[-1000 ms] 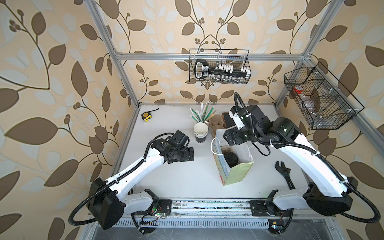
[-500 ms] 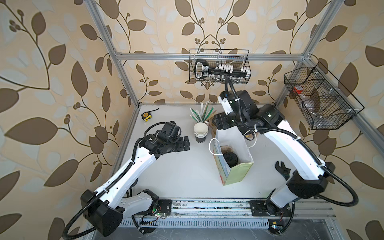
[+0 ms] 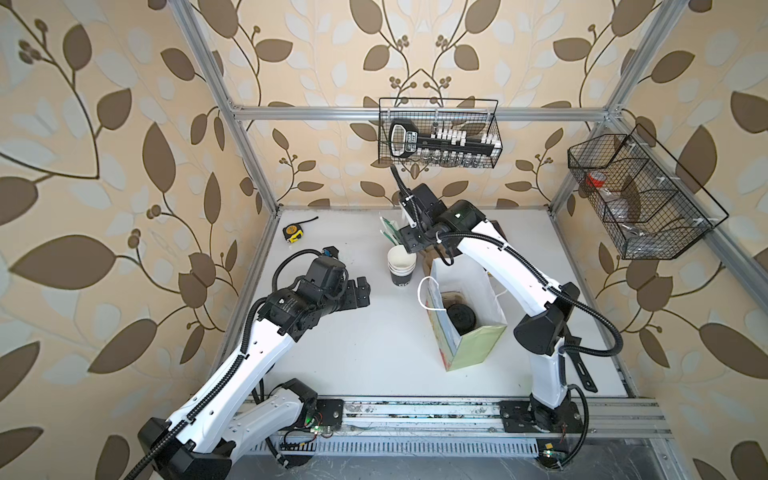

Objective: Pack a coffee takeout order
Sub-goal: Pick up the straw from the storage cup.

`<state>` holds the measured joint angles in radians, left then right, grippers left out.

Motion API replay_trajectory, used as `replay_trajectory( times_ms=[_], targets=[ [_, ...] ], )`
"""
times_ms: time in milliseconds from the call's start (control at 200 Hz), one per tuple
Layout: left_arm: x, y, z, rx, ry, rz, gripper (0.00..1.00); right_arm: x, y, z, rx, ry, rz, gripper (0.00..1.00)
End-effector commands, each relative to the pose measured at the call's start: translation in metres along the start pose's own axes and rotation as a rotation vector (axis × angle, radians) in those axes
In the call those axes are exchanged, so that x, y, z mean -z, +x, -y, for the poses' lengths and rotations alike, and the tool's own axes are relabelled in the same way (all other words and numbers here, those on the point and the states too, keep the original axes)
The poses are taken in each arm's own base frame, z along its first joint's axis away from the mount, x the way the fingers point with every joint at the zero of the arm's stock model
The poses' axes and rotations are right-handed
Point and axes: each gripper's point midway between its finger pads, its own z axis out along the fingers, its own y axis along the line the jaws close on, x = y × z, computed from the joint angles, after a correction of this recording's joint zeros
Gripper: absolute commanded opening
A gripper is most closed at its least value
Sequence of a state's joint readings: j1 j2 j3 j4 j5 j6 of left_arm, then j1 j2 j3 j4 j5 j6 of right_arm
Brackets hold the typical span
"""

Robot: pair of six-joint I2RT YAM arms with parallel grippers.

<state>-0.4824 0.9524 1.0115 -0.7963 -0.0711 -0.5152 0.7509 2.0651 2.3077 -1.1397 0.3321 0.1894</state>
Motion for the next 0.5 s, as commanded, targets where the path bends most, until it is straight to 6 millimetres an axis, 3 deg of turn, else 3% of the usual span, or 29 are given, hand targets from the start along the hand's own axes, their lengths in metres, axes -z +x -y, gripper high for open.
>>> replay_trajectory(
  times_ms=[0,155,495],
  targets=[
    [0.005,-0.009,-0.007,-0.003,-0.028,0.058,0.99,-0.009,-0.001,0.007,0.073,0.072,-0.012,0.63],
    [0.004,-0.008,-0.008,-0.003,-0.03,0.052,0.99,-0.027,0.003,0.001,0.088,0.078,-0.041,0.56],
    [0.002,-0.007,-0.009,-0.005,-0.041,0.044,0.99,-0.062,0.012,0.005,0.089,0.102,-0.085,0.52]
  ],
)
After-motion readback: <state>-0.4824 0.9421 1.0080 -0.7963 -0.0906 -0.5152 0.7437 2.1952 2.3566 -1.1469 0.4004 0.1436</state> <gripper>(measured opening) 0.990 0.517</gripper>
